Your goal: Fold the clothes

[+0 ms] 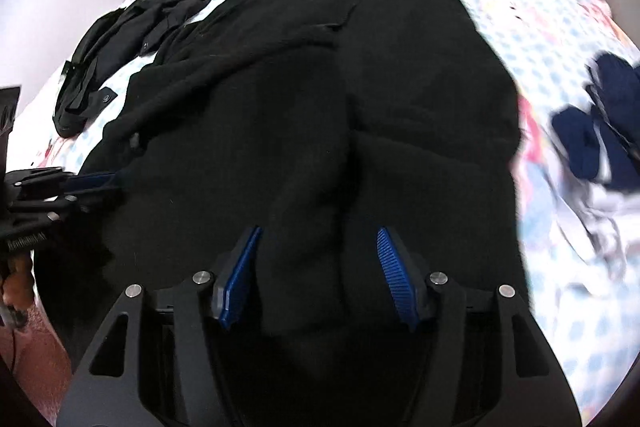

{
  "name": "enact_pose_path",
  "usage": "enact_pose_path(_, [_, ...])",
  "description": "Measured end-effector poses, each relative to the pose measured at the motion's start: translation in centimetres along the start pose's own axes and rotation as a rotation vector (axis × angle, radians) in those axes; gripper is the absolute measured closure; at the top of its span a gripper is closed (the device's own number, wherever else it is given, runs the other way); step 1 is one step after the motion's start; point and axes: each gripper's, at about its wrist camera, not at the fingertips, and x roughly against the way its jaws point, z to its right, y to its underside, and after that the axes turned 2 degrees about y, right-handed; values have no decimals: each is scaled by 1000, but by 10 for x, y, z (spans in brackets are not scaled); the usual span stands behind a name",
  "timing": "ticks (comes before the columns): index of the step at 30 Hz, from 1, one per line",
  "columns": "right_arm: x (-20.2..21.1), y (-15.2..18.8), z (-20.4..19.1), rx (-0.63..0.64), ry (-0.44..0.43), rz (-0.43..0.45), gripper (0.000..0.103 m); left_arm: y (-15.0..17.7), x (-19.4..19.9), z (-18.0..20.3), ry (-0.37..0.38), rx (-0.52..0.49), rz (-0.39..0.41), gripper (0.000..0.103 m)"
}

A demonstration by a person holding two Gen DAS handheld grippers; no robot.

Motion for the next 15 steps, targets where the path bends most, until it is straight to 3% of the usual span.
enact_pose_path(4, [25,-14,0,-3,23,57,42,-8,26,-20,42,82,86,65])
enact_pose_path(6, [35,-29,-8,42,38,125,41,-20,33,-8,44,26,150,65])
enact_pose_path(8, [31,-44,-17,63,38,151,41,-34,28,6,114,-10,164,65])
enact_pose_path(10, [18,-56,-22,62,10,145,41,-50,10,18,153,-36,126,64])
enact_pose_path(11, [5,-58,-23,61,26,117,41,-56,1,20,120,-51,87,62])
enact_pose_path(13, [-20,-62,-27,59,60,57,41,-61,-20,17,-62,-36,6,65])
enact_pose_path(14, [-27,-59,-23,43,49,42,41,-58,-19,8,-43,6,11,65])
enact_pose_path(15, [-34,-55,-19,25,37,28,41,-54,-15,-2,28,67,28,64])
